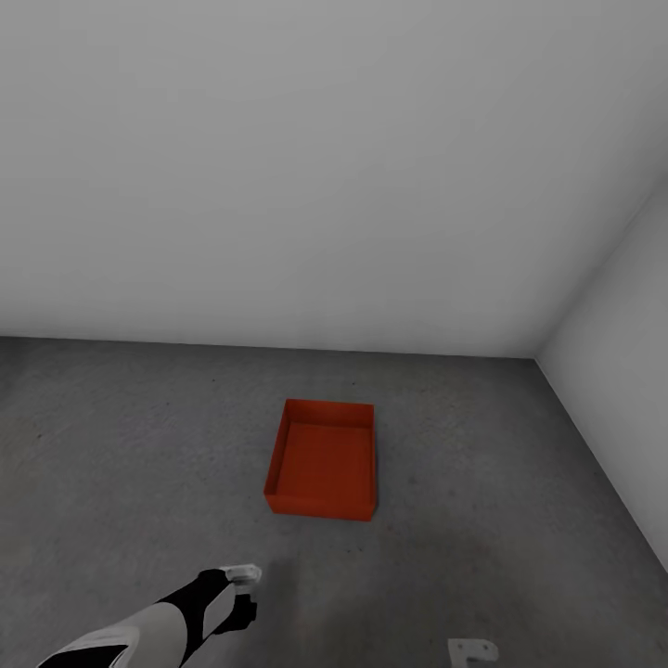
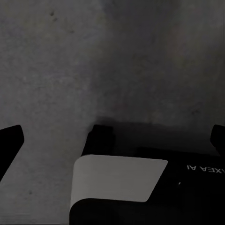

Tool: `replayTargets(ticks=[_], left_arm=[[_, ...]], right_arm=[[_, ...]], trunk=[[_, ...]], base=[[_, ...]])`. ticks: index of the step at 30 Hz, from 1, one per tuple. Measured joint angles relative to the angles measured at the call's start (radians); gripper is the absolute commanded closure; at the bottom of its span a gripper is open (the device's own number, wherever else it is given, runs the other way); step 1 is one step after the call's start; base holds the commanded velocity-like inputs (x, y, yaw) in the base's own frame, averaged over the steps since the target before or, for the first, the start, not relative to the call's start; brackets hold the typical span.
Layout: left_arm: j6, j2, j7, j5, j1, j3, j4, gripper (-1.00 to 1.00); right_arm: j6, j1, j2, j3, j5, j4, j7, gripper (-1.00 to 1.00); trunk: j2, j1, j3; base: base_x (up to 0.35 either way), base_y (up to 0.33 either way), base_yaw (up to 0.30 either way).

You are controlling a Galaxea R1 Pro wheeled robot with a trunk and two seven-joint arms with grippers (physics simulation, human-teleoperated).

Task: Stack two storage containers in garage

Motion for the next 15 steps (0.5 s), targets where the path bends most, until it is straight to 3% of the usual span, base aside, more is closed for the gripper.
replayTargets(ticks=[7,15], left_arm=[[-0.005,0.001,0.000,-0.003,0.007,0.000,0.013,-1.00],[-0.100,0.014,0.000,-0.002,0.011,-0.001,0.033,-1.00]], right_arm=[[-0.041,0.013,0.004,0.000,-0.001,0.000,0.000,-1.00],[-0.045,0.014,0.004,0.000,-0.002,0.000,0.000,-1.00]], trunk=[[0.000,0.000,0.010],[0.000,0.000,0.022]], base=[[0.000,0.000,0.000],[0.000,0.000,-0.002]])
